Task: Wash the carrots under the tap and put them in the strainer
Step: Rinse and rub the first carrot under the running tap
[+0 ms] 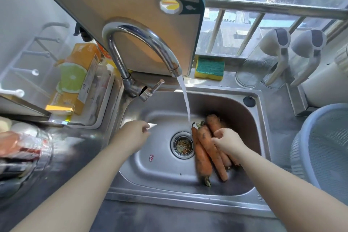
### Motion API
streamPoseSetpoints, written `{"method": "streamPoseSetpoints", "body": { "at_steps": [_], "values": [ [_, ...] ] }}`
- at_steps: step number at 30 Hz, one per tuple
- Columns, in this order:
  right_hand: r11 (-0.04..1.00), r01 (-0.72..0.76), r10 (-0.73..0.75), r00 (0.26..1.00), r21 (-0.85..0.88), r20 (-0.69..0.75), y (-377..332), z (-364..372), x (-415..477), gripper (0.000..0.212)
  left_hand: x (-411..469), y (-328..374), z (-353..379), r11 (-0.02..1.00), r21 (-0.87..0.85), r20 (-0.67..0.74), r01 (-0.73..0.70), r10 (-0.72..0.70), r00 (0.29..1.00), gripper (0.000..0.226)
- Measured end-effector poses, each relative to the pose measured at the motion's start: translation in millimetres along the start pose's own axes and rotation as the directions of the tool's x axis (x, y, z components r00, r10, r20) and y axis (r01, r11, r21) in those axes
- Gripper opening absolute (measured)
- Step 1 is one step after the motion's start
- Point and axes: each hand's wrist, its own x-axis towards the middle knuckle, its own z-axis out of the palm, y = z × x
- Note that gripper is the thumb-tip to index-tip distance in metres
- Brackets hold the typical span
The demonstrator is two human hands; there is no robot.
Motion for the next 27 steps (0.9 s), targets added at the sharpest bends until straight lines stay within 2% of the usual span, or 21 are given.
{"method": "streamPoseSetpoints", "body": {
  "at_steps": [4,9,15,19,20,21,23,24,25,27],
  "values": [
    [0.969,-0.023,0.025,1.000,-0.247,0.006,9,32,13,0.033,-17,4,25,0.999,-0.021,0.107,0.046,-0.043,0.993,0.029],
    [0.928,-0.051,0.049,0.999,-0.370,-0.017,20,51,21,0.039,-24,4,36,0.997,-0.002,0.145,0.078,-0.076,0.986,0.039],
    [0.947,-0.072,0.060,0.997,-0.313,-0.048,21,43,17,0.036,-20,14,37,0.995,-0.060,0.198,0.076,-0.062,0.978,0.040],
    [0.990,0.005,-0.017,0.996,-0.141,-0.085,10,20,1,0.038,-17,32,38,0.960,-0.261,0.256,0.103,-0.034,0.966,0.038],
    [0.996,0.029,-0.035,0.997,-0.087,-0.066,4,15,-4,0.040,-17,39,38,0.916,-0.372,0.273,0.150,-0.047,0.961,0.037],
    [0.999,0.040,-0.041,0.999,-0.035,-0.036,-3,10,-8,0.041,-17,47,38,0.829,-0.507,0.311,0.237,-0.080,0.947,0.036],
    [0.999,0.026,-0.028,0.999,0.044,0.042,-21,4,-18,0.044,-17,66,41,0.522,-0.730,0.438,0.441,-0.137,0.888,0.037],
    [0.997,0.010,-0.016,0.997,0.076,0.082,-29,3,-22,0.043,-14,75,44,0.364,-0.785,0.489,0.501,-0.133,0.862,0.038],
    [0.994,0.001,-0.013,0.994,0.107,0.113,-37,2,-26,0.042,-11,84,48,0.256,-0.806,0.522,0.533,-0.117,0.845,0.041],
    [0.990,0.016,-0.037,0.989,0.140,0.145,-50,0,-37,0.035,0,98,58,0.117,-0.840,0.521,0.530,-0.094,0.848,0.040]
  ]
}}
